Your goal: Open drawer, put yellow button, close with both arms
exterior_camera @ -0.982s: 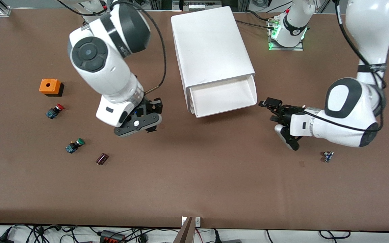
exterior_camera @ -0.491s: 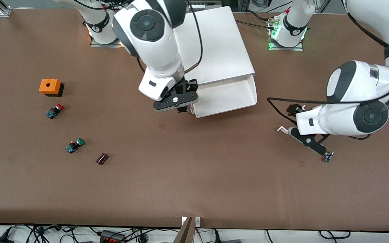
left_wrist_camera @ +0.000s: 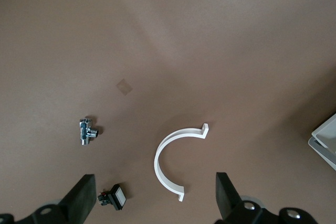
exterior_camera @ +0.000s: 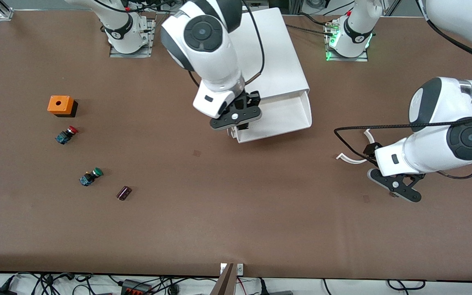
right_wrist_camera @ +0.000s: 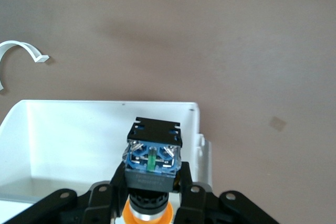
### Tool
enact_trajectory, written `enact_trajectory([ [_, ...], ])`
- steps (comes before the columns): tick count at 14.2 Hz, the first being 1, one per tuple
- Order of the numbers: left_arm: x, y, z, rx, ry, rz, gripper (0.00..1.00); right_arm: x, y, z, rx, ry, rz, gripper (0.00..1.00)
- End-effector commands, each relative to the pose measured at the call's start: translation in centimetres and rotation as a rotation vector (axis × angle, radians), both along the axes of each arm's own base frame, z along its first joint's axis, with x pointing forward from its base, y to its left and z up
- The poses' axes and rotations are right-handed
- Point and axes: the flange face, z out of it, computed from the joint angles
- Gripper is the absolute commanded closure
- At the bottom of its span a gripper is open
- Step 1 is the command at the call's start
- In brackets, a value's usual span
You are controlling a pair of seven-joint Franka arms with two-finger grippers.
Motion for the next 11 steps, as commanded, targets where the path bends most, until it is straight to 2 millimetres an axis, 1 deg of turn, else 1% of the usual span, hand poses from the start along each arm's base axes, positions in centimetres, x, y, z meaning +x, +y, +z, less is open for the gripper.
enact_trajectory([
  [1, 0.3, 0.0, 0.0, 0.024, -0.010, 0.036, 0.00, -0.5, 2.4, -1.8, 0.025, 0.004, -0.022, 1.00],
  [2, 0.3, 0.2, 0.0, 0.026, -0.011, 0.049, 0.00, -0.6, 2.8, -2.5, 0.028, 0.001, -0.019, 1.00],
  [3, 0.4, 1.1, 0.0, 0.025, -0.012, 0.073, 0.00, -0.7, 3.3, -3.2, 0.031, 0.000, -0.017, 1.00],
  [4, 0.4, 1.3, -0.1, 0.022, -0.009, 0.086, 0.00, -1.2, 4.0, -3.9, 0.029, 0.001, -0.007, 1.00],
  [6, 0.4, 1.3, -0.4, 0.015, -0.001, 0.088, 0.00, -1.9, 4.8, -5.1, 0.015, 0.010, -0.001, 1.00],
  [8, 0.3, 1.3, -0.5, 0.015, 0.001, 0.090, 0.00, -2.3, 5.4, -5.1, 0.027, 0.014, -0.036, 1.00],
  [9, 0.3, 1.3, -0.5, 0.015, 0.001, 0.090, 0.00, -2.6, 5.8, -5.7, 0.023, 0.019, -0.038, 1.00],
  [10, 0.3, 1.3, -0.5, 0.016, 0.002, 0.090, 0.00, -3.5, 6.7, -6.2, 0.016, 0.021, -0.025, 1.00],
  [11, 0.3, 1.3, -0.5, 0.016, 0.004, 0.090, 0.00, -3.8, 6.9, -6.6, 0.008, 0.021, -0.020, 1.00],
])
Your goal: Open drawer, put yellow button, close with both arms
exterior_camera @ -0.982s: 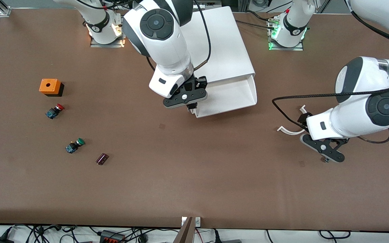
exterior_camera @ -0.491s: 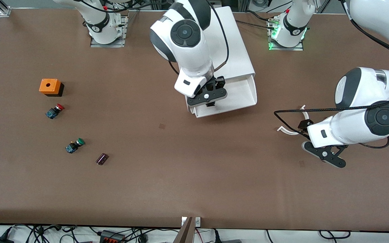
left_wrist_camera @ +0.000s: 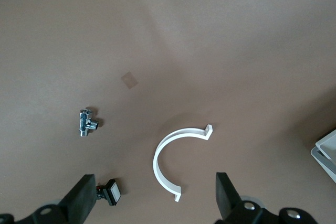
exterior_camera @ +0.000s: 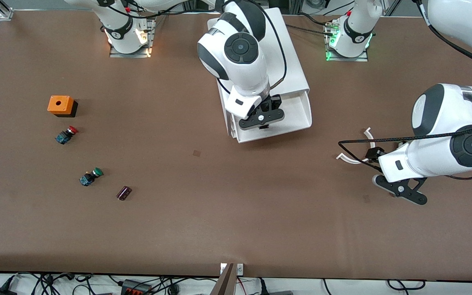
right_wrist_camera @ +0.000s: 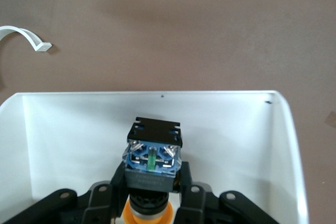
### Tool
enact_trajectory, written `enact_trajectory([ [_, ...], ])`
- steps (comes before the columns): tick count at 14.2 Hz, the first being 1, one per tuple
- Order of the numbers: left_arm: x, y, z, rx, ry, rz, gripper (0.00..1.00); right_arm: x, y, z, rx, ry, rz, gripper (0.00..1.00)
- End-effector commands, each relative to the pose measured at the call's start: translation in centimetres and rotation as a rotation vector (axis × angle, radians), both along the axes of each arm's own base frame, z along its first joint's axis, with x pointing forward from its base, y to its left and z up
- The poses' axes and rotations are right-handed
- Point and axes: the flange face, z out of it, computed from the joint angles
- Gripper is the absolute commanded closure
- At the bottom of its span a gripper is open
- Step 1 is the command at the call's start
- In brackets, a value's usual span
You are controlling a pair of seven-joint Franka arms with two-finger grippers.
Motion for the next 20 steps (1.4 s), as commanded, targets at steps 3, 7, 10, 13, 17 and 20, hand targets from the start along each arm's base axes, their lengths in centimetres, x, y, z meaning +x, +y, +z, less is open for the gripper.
enact_trajectory([
  [3, 0.0, -0.1, 0.1, 0.007, 0.001, 0.012, 0.00, -0.8, 1.5, -0.8, -0.001, 0.005, -0.009, 1.00],
  [7, -0.1, -0.1, -0.1, 0.012, 0.003, 0.038, 0.00, -1.1, 2.1, -1.9, 0.000, -0.006, -0.004, 0.97],
  [10, -0.1, -0.1, -0.1, 0.011, 0.005, 0.036, 0.00, -0.7, 2.2, -1.6, 0.004, -0.052, 0.002, 0.00],
  [13, -0.1, -0.1, -0.1, 0.011, 0.003, 0.037, 0.00, -0.1, 1.3, -1.2, -0.020, -0.049, -0.009, 0.00],
  [17, -0.6, -1.3, -0.6, -0.069, 0.031, 0.229, 0.00, 4.0, -3.9, 5.1, -0.026, -0.065, -0.086, 0.00],
  [20, -1.0, -2.1, -0.6, -0.082, 0.043, 0.372, 0.00, 7.4, -9.8, 8.9, -0.045, -0.055, -0.164, 0.00],
])
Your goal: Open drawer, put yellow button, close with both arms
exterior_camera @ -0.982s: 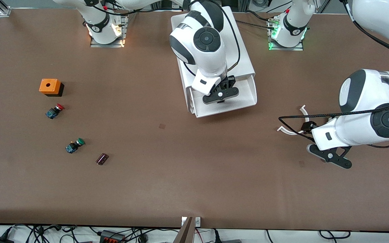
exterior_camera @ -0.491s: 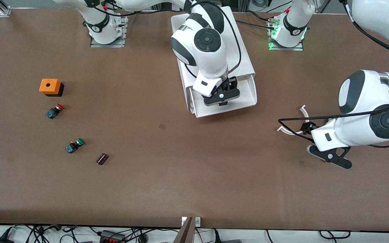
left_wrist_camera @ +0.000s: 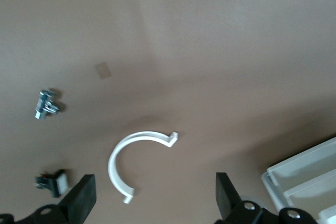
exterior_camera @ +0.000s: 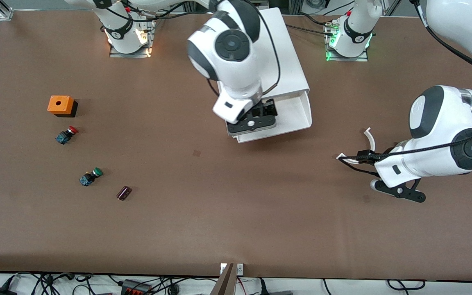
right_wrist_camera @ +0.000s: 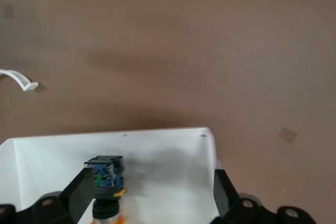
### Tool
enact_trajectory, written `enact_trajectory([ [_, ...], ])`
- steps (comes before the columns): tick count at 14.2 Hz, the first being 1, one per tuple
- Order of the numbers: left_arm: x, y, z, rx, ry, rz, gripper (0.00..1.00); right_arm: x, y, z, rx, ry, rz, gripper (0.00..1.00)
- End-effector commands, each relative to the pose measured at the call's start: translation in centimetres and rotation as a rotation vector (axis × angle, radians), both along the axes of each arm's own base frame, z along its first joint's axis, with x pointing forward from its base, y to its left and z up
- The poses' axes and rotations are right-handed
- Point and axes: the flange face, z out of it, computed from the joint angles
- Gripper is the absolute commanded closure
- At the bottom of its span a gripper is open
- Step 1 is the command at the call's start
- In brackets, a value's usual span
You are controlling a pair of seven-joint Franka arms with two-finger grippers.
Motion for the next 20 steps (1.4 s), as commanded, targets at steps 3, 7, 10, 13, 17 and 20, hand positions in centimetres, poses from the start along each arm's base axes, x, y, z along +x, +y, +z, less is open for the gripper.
enact_trajectory([
  [3, -1.8, -3.9, 0.0, -0.039, 0.051, 0.229, 0.00, 5.1, -10.7, 4.5, -0.048, 0.047, -0.134, 0.00],
  [7, -3.5, -10.5, -0.8, -0.055, 0.057, 0.340, 0.00, 10.2, -25.8, 5.6, -0.109, 0.126, -0.057, 0.00],
  [10, -6.2, -16.5, -2.5, -0.058, 0.045, 0.380, 0.00, 12.5, -35.4, 5.3, -0.141, 0.163, 0.012, 0.00],
  [13, -9.3, -21.3, -4.5, 0.040, -0.030, 0.333, 0.00, 13.3, -42.7, 5.0, -0.153, 0.214, -0.057, 0.00],
  [17, -11.3, -23.8, -5.8, 0.068, -0.045, 0.405, 0.00, 13.4, -47.2, 6.2, -0.148, 0.202, -0.117, 0.00],
  [20, -13.3, -25.3, -6.1, 0.066, -0.041, 0.377, 0.00, 12.5, -49.5, 7.7, -0.146, 0.188, -0.151, 0.00],
])
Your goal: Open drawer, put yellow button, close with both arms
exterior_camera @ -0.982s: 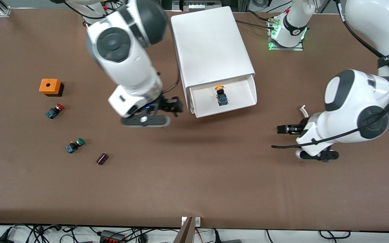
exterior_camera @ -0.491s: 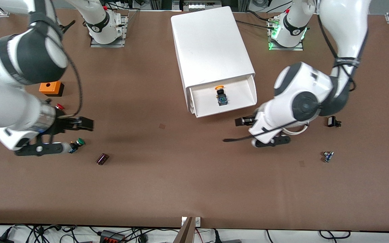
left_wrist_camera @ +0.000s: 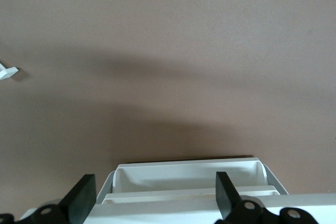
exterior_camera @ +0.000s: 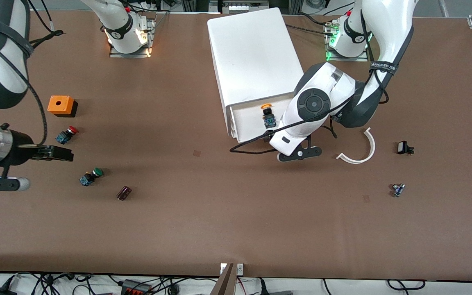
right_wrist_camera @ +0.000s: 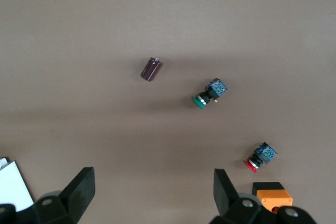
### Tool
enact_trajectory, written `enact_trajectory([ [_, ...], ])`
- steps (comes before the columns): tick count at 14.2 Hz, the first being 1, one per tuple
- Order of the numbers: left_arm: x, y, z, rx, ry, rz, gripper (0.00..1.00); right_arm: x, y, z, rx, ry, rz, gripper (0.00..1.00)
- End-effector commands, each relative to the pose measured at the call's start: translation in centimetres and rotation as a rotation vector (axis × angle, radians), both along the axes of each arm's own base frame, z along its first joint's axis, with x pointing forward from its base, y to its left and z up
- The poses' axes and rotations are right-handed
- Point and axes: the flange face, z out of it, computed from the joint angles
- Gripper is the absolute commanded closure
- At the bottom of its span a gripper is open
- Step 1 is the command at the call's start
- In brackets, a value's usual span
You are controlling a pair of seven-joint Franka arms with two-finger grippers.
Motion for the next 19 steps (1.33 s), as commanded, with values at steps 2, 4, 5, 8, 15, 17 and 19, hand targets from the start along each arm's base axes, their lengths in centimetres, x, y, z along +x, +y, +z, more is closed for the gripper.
enact_trajectory([
  [2, -3.8, -1.0, 0.5, 0.019, -0.025, -0.029, 0.00, -3.0, -3.4, 1.6, -0.004, -0.027, -0.022, 0.00],
  [4, -5.2, -1.4, 0.5, 0.024, -0.014, -0.048, 0.00, -4.7, -5.8, 2.8, -0.001, -0.091, 0.040, 0.00],
  [5, -5.9, -1.8, 0.3, 0.027, -0.006, -0.057, 0.00, -5.5, -6.8, 3.3, 0.000, -0.095, 0.051, 0.00],
  [8, -7.8, -2.8, -0.8, 0.034, 0.023, -0.090, 0.00, -6.9, -8.2, 4.9, 0.004, -0.109, 0.033, 0.00],
  [15, -9.6, -4.0, -1.0, 0.040, 0.046, -0.106, 0.00, -8.3, -7.2, 6.0, -0.032, -0.104, 0.049, 0.00],
  [17, -10.1, -4.4, -1.0, 0.038, 0.050, -0.116, 0.00, -9.0, -7.3, 5.9, -0.044, -0.095, 0.050, 0.00],
  [19, -9.9, -4.2, -1.0, 0.035, 0.048, -0.112, 0.00, -10.2, -7.3, 5.4, -0.049, -0.090, 0.046, 0.00],
])
